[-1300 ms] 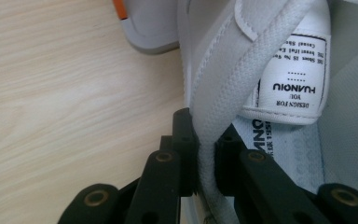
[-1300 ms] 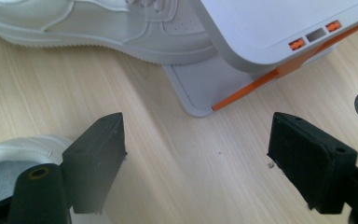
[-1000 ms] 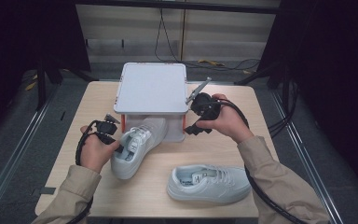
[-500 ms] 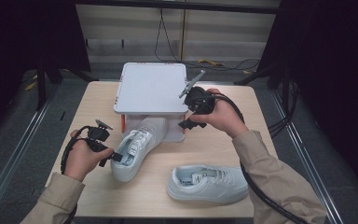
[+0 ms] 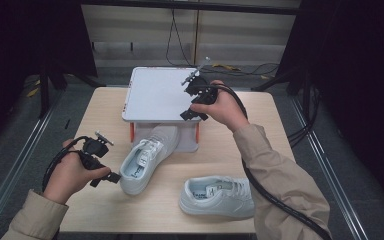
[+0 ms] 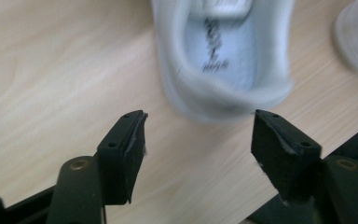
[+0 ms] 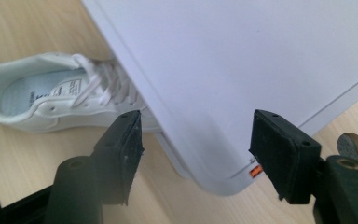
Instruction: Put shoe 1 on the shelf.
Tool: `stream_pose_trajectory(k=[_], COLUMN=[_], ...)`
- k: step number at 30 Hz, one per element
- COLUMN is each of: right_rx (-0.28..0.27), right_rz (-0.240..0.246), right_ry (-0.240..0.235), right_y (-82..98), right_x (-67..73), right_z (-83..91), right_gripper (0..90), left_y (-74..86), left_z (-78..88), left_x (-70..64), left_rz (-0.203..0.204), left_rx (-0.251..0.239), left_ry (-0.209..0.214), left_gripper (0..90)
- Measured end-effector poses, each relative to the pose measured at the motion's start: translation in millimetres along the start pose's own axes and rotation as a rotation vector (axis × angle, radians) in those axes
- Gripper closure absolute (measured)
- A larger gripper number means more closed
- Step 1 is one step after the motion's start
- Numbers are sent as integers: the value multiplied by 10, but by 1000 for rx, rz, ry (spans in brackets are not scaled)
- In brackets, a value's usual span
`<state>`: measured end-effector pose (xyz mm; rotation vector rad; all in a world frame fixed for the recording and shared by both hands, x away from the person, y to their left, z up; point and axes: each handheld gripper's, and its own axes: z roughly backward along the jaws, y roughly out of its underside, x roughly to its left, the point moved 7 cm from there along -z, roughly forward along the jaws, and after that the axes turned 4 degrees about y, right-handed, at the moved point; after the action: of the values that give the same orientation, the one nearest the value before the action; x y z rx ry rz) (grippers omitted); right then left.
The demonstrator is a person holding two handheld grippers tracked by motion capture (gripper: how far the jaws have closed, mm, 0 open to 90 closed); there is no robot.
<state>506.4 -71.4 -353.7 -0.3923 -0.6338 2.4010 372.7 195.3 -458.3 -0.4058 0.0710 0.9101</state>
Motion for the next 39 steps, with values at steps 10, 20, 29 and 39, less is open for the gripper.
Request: stream_pose_trajectory(k=[10,20,29,39], right_rx=[13,11,8,6], right_rz=[-89,-107,-102,-104], right_ry=[16,-2,-10,-11], right_y=[-12,9,5,8], right_x=[-110,-134,-134,-137], right_z=[-257,-285,-289,-286], right_gripper=[385,390,391,390], left_y=[99,-18,-413,-549], left_z=[-431,-525,-540,-545], left_x=[-107,-292,-462,-507], left_rz=[-24,5,-39,-123], left_rx=[-25,10,-113,-78], left_ry=[79,65,96,96], left_gripper=[361,393,413,357])
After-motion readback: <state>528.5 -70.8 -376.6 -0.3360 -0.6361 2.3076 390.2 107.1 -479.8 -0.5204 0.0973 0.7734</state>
